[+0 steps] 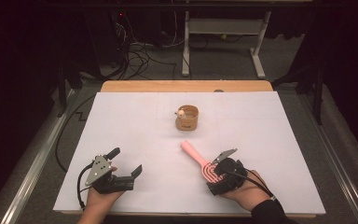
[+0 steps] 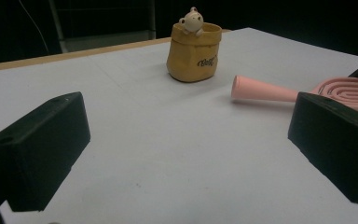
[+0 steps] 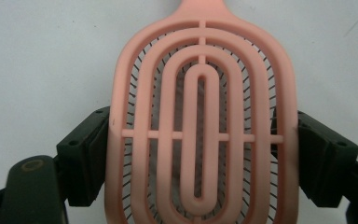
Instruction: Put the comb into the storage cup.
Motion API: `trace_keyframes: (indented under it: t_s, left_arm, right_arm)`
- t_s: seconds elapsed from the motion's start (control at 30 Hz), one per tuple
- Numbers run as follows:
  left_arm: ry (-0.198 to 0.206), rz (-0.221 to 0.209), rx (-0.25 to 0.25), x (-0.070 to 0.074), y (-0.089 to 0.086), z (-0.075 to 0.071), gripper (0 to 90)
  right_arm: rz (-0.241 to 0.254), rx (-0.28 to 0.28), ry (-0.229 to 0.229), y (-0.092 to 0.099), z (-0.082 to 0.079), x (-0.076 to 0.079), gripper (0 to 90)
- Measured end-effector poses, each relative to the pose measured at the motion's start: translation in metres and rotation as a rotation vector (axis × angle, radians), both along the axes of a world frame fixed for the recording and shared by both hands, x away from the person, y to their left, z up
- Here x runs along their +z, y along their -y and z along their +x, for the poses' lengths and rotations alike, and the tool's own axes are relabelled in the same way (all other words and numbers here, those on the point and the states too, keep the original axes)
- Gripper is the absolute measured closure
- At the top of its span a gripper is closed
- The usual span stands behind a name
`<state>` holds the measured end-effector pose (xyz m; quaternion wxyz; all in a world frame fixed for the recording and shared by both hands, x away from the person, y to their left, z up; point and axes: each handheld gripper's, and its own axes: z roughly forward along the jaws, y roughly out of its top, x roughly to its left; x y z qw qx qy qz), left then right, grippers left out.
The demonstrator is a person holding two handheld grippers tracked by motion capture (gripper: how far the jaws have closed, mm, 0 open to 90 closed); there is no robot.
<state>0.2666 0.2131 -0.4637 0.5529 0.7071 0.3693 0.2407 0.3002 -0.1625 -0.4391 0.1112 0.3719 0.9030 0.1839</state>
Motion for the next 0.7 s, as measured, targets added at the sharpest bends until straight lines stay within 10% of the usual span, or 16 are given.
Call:
trace_keyframes:
  t_s: [0.7]
  left_arm:
    - [0.008, 0.042, 0.021, 0.003, 0.011, 0.010, 0.0]
  right_arm:
    - [0.018, 0.006, -0.041, 0.004, 0.005, 0.002, 20.5]
